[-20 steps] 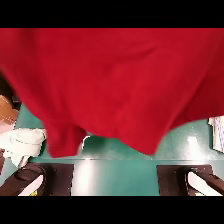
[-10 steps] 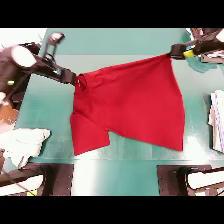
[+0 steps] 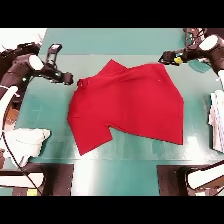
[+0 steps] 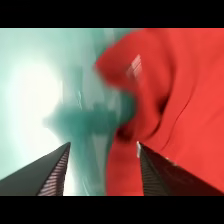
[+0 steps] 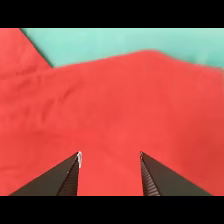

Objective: Fold the shirts.

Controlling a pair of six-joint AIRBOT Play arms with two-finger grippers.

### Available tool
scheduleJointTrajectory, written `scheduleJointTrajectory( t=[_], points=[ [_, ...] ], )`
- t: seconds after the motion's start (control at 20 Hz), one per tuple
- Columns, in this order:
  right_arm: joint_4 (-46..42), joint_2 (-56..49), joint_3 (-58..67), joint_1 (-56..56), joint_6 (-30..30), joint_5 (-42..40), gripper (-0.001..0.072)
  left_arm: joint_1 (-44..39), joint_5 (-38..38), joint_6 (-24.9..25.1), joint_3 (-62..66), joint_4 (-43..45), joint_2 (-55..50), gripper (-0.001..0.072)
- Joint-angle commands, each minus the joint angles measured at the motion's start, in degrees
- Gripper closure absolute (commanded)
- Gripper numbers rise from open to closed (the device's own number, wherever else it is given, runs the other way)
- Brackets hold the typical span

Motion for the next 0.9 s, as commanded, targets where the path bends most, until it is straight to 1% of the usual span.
scheduleJointTrajectory(
  t=[0.0, 0.15, 0.3, 0.35, 0.5, 0.55, 0.7, 0.75, 0.8, 0.85],
  points=[
    [0.44, 6.19, -4.85, -2.67, -0.44, 5.18, 0.0277, 5.46, -10.51, -0.74, -3.21, -1.25, 3.91, 0.0198],
    [1.18, 15.61, -17.33, -5.44, -0.57, 5.81, 0.0277, 6.4, -9.05, -1.97, -17.25, -2.78, 11.74, 0.0198],
    [2.56, 23.3, -27.82, -7.45, -0.57, 5.68, 0.0278, 6.4, -5.22, -0.83, -30.99, -12.15, 17.05, 0.0198],
    [2.58, 25.29, -30.29, -7.85, -0.57, 5.6, 0.0277, 6.4, -4.28, 0.46, -34.34, -14.84, 17.86, 0.0198],
    [2.6, 30.21, -35.39, -8.66, -0.57, 4.5, 0.0277, 6.32, -1.09, 1.66, -39.85, -20.06, 18.75, 0.0198],
    [2.32, 31.52, -36.59, -8.66, -0.57, 3.96, 0.0277, 5.81, 0.24, 2.84, -40.59, -20.7, 18.75, 0.0198],
    [2.25, 34.4, -38.71, -8.66, -0.57, 3.78, 0.0277, 1.09, 4.9, 2.95, -41.38, -20.81, 18.75, 0.02],
    [2.19, 34.97, -39.15, -8.68, -0.57, 3.98, 0.0277, -0.48, 6.51, 2.73, -41.35, -20.61, 18.75, 0.0248],
    [2.29, 35.63, -39.87, -9.09, -0.57, 4.35, 0.0277, -1.29, 7.72, 2.14, -41.33, -20.65, 18.75, 0.0411],
    [2.27, 36.52, -41.05, -9.88, -0.52, 5.27, 0.0277, -1.27, 7.82, 1.22, -41.2, -20.76, 18.75, 0.0527]
  ],
)
